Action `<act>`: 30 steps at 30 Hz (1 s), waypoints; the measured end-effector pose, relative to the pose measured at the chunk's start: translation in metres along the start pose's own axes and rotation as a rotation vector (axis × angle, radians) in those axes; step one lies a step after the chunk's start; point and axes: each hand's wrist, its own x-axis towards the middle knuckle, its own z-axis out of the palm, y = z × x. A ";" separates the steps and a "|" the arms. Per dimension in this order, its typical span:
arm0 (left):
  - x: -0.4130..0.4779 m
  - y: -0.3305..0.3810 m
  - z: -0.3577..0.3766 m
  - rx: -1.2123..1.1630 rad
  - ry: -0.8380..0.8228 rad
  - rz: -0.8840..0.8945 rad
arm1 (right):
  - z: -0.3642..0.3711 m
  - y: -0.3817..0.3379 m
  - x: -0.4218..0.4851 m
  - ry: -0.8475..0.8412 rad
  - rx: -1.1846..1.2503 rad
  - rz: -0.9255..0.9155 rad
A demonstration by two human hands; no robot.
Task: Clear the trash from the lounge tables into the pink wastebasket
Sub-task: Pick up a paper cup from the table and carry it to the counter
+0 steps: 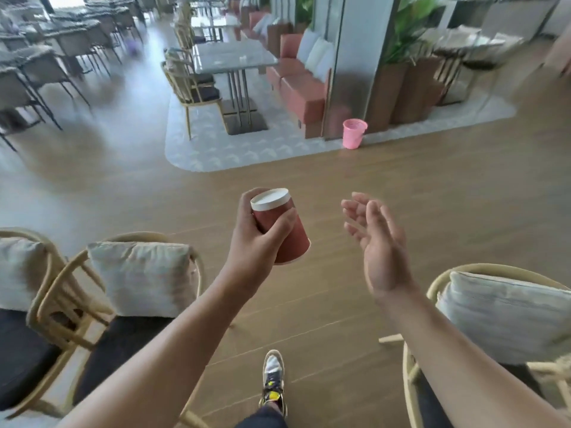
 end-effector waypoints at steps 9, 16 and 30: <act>0.180 -0.045 0.114 -0.042 -0.267 -0.018 | -0.055 0.021 0.167 0.220 -0.063 -0.086; 0.332 -0.062 0.173 -0.028 -0.399 -0.013 | -0.059 0.029 0.312 0.365 -0.071 -0.129; 0.552 -0.138 0.404 -0.030 -0.579 -0.027 | -0.222 0.077 0.563 0.563 -0.100 -0.134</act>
